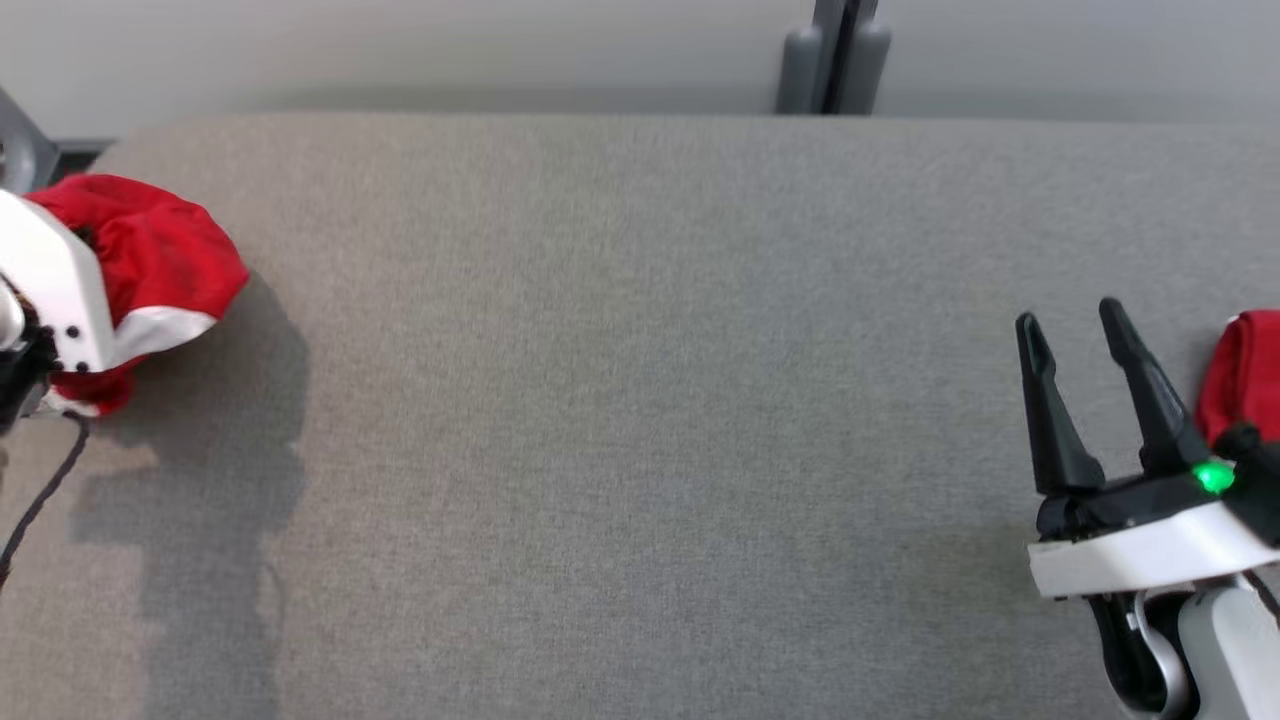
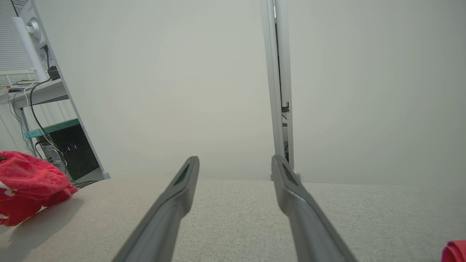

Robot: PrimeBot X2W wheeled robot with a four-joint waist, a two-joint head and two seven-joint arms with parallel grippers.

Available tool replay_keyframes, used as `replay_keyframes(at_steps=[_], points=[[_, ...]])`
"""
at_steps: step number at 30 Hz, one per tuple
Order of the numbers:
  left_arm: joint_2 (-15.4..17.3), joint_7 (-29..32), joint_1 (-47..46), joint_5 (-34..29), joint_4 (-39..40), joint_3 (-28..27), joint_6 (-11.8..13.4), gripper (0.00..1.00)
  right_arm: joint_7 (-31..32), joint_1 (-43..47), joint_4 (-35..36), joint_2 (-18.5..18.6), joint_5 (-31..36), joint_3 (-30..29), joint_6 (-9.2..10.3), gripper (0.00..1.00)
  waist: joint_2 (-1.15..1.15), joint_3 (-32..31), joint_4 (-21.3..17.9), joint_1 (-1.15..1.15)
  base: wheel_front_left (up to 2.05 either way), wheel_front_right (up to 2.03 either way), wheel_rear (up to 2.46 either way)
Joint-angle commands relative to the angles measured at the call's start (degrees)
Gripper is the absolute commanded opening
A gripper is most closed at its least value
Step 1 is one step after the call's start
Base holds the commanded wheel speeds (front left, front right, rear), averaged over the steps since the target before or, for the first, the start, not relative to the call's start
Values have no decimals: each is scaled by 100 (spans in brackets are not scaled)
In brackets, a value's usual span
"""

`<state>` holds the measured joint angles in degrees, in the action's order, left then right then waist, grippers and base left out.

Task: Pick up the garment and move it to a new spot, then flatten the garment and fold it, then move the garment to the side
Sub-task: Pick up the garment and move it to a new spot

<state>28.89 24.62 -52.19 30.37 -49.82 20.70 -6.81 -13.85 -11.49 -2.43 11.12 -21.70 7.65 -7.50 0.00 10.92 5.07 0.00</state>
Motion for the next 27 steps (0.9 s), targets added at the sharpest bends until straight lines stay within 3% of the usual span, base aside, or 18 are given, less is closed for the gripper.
replay_keyframes(at_steps=[1,8,19,23,27], points=[[12,41,63,-52,170,67,-18,0,-49,99,-20,-6,-45,-33,1,100,0,-400,-185,0,0,0,0],[-69,655,347,-67,1824,405,42,0,-95,462,-25,-154,-59,-174,0,100,0,-880,-594,0,0,0,0],[-674,1555,1344,1031,4769,306,484,0,-40,792,122,-138,-30,-432,0,100,0,-1143,-1223,0,0,0,0],[-765,1603,1965,1324,5259,313,639,0,23,822,178,-115,-45,-459,0,100,0,-1100,-1373,0,0,0,0],[-742,1375,2500,1316,5063,304,720,0,29,775,196,-111,-61,-424,0,100,0,-1038,-1462,0,0,0,0]])
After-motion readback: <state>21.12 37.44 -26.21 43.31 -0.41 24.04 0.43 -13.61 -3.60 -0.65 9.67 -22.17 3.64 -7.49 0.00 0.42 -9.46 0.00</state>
